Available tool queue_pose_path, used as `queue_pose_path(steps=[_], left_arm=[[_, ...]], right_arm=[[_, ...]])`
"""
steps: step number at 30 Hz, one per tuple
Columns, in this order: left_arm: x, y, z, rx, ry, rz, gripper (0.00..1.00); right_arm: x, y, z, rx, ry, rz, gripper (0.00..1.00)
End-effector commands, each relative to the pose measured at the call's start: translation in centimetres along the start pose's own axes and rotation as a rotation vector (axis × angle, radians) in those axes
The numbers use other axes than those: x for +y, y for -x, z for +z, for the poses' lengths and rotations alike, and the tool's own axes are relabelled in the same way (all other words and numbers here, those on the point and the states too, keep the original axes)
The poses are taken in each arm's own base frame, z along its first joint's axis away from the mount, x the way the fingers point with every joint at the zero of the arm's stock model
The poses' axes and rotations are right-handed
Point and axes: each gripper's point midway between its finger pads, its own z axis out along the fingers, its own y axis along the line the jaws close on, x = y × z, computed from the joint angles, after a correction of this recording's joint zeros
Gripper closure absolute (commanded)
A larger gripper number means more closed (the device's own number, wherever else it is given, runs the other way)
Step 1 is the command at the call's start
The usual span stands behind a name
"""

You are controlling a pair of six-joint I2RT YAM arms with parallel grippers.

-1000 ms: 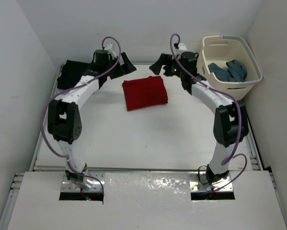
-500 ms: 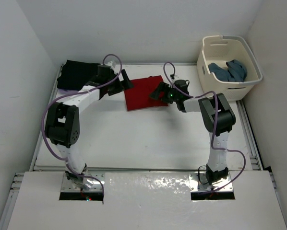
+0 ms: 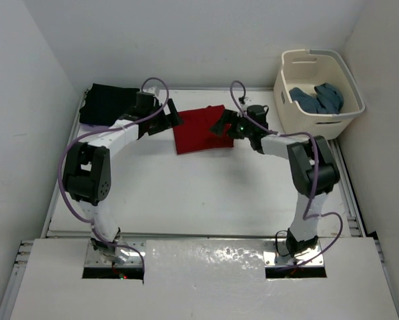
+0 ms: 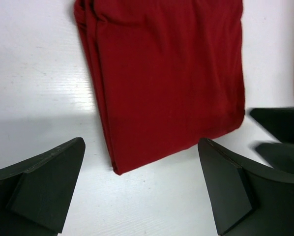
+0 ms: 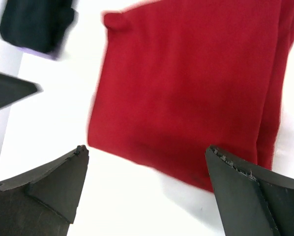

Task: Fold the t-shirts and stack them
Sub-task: Put the neatly folded tshirt into the corner of the board with the left arm

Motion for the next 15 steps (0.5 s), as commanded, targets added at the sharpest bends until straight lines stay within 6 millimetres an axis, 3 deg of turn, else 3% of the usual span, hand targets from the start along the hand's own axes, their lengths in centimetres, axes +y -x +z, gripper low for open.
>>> queue_pose_path(steps=[1, 2, 3, 5, 8, 11, 15], left_arm=[[1.3, 1.2, 0.6, -0.028, 0.067, -0.002, 0.00], [1.6, 1.0, 1.0, -0.020, 0.077, -0.006, 0.00], [2.1, 0.6, 1.8, -0.007, 0.084, -0.012, 0.00], [2.1, 0.1, 2.7, 0.014, 0.070, -0.022, 0.00], [2.5, -0.5, 4.9, 0.044, 0.070, -0.027, 0.01], [2.6, -0.1, 6.3, 0.039, 0.066, -0.027, 0.01], [2.9, -0.8, 8.3, 0.074, 0.059, -0.023, 0.11]], right_arm=[[3.8, 5.8, -3.7, -0.129, 0.018, -0.183, 0.01], [4.5, 6.5, -5.1, -0.149, 0.010, -0.200, 0.01], [4.0, 5.6, -5.8, -0.140, -0.013, -0.205, 0.01], [4.1, 6.1, -7.6, -0.162, -0.051, -0.232, 0.01], [3.6, 4.4, -9.3, -0.149, -0.078, -0.236, 0.01], [3.6, 3.3, -10.5, -0.138, -0.081, -0.240, 0.01], [3.3, 3.0, -11.7, -0.151, -0.106, -0.252, 0.01]])
